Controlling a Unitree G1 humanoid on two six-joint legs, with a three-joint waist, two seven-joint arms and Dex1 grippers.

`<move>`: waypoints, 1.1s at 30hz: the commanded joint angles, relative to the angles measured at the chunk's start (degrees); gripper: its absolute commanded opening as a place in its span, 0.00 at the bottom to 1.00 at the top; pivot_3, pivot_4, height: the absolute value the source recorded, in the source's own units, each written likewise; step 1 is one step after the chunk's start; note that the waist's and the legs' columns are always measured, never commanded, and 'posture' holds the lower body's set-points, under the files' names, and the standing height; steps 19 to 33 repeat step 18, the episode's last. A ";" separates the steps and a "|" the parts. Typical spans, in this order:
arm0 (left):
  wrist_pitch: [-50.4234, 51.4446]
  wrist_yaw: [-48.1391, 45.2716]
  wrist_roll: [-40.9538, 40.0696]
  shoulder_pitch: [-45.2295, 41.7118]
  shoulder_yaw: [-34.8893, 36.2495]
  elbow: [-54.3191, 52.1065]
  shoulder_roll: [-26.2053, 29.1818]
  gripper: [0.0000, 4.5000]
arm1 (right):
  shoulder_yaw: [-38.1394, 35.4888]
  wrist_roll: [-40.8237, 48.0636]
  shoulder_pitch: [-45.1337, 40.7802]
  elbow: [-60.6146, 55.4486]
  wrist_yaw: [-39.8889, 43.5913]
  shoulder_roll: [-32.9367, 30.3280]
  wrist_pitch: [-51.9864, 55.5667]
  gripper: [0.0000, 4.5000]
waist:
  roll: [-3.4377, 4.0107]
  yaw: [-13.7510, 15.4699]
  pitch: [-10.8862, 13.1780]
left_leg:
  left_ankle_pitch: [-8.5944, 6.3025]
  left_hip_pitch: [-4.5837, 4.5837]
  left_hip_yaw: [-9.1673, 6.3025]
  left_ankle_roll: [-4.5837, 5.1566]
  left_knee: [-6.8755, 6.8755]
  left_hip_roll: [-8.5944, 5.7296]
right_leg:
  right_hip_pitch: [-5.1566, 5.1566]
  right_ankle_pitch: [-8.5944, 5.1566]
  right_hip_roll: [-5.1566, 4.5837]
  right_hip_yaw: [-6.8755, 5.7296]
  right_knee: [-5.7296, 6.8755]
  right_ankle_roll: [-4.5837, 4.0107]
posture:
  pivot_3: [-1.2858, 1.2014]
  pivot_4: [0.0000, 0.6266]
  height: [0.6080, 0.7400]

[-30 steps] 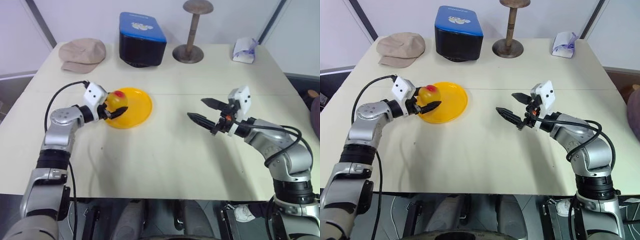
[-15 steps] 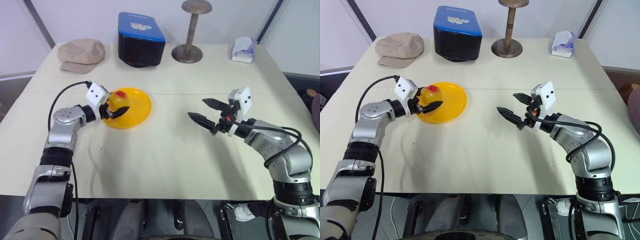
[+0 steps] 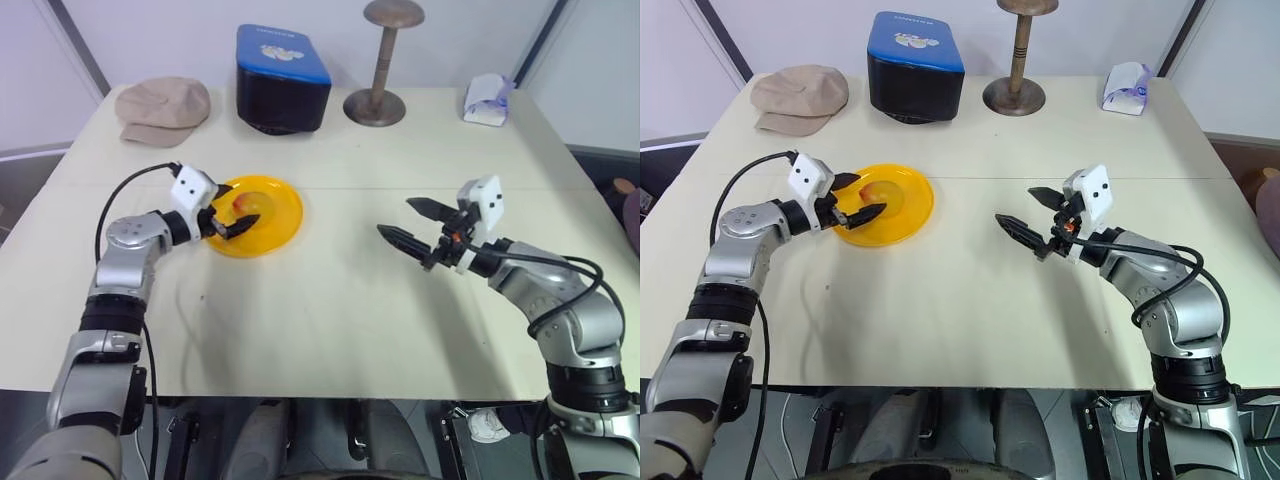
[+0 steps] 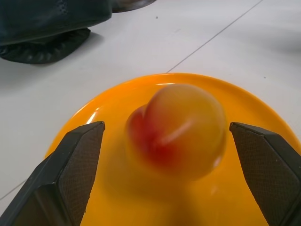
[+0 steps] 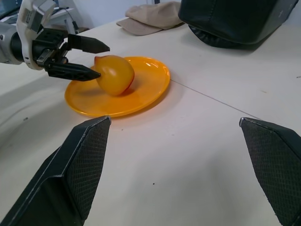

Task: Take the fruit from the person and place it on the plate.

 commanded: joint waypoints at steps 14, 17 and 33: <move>17.02 6.16 -15.68 20.01 24.52 -25.94 9.75 0.99 | -3.78 -4.32 -3.93 11.50 2.57 -2.58 -8.53 1.00 | 0.00 -1.30 0.00 | 0.00 0.01 -0.01 0.00 -0.02 0.05 | -0.01 0.00 -0.15 0.02 0.00 -0.01 | 0.52 0.24 1.00; 19.19 7.82 -16.77 26.33 28.39 -30.44 10.31 0.99 | -3.53 -5.52 -4.65 14.65 2.40 -1.55 -11.02 1.00 | 0.01 -1.25 0.00 | 0.00 0.01 -0.01 -0.01 -0.02 0.06 | -0.01 -0.01 -0.17 0.03 0.00 -0.02 | 0.52 0.24 1.00; 19.78 8.43 -16.87 27.76 29.04 -31.48 10.40 0.99 | -3.44 -5.78 -4.80 15.40 2.56 -1.37 -11.61 1.00 | 0.01 -1.25 0.00 | -0.01 0.02 -0.01 -0.01 -0.02 0.06 | -0.02 -0.01 -0.16 0.02 0.00 -0.02 | 0.52 0.24 1.00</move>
